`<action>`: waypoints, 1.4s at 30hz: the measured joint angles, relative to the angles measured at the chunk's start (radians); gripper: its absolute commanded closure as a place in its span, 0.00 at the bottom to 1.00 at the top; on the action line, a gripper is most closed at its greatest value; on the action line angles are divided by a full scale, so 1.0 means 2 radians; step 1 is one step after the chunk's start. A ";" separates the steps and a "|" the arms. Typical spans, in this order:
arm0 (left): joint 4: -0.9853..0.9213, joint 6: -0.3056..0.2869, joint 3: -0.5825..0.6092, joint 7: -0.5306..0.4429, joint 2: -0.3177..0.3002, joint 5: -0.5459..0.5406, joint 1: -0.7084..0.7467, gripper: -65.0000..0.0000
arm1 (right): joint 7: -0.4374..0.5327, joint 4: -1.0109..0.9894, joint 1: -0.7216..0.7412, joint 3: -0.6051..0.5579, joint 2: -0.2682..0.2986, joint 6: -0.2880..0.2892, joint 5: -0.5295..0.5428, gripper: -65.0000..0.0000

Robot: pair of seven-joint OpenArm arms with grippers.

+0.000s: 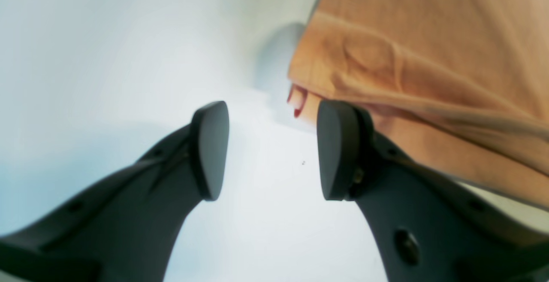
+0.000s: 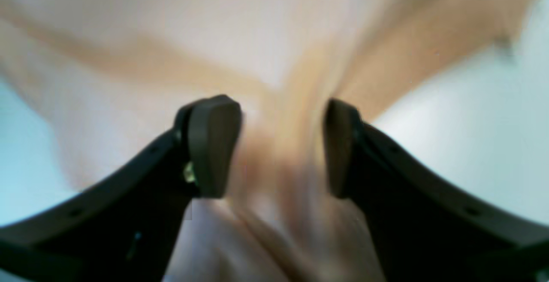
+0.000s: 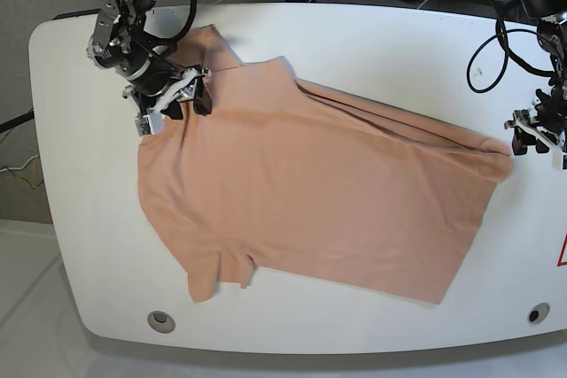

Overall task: Fold the T-shirt properly
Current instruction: 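Regrasp the shoulder edge with the left gripper, right gripper re-pinching collar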

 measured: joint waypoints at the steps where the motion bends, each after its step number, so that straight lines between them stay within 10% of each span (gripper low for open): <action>1: 0.000 0.000 0.000 0.000 -0.001 0.000 0.000 0.52 | 0.001 0.000 0.003 0.000 -0.004 0.002 0.001 0.51; 11: 0.007 0.002 0.006 -0.006 0.011 -0.001 0.014 0.61 | -0.001 0.002 0.001 0.001 -0.004 0.001 -0.014 0.66; 16: -0.007 0.004 0.026 -0.040 0.024 0.005 0.000 0.74 | -0.005 -0.005 0.017 -0.002 -0.005 0.005 -0.016 1.00; 24: -0.019 -0.005 0.060 -0.060 0.042 0.000 -0.035 0.65 | -0.009 -0.010 0.033 -0.006 -0.013 0.004 -0.018 1.00; 35: -0.012 0.005 0.025 -0.026 0.027 0.013 -0.013 0.50 | -0.033 -0.017 0.043 -0.010 -0.026 -0.002 -0.001 0.33; 42: -0.006 0.003 0.022 -0.024 0.027 0.004 -0.019 0.50 | -0.041 -0.013 0.016 -0.007 -0.044 0.004 0.015 0.32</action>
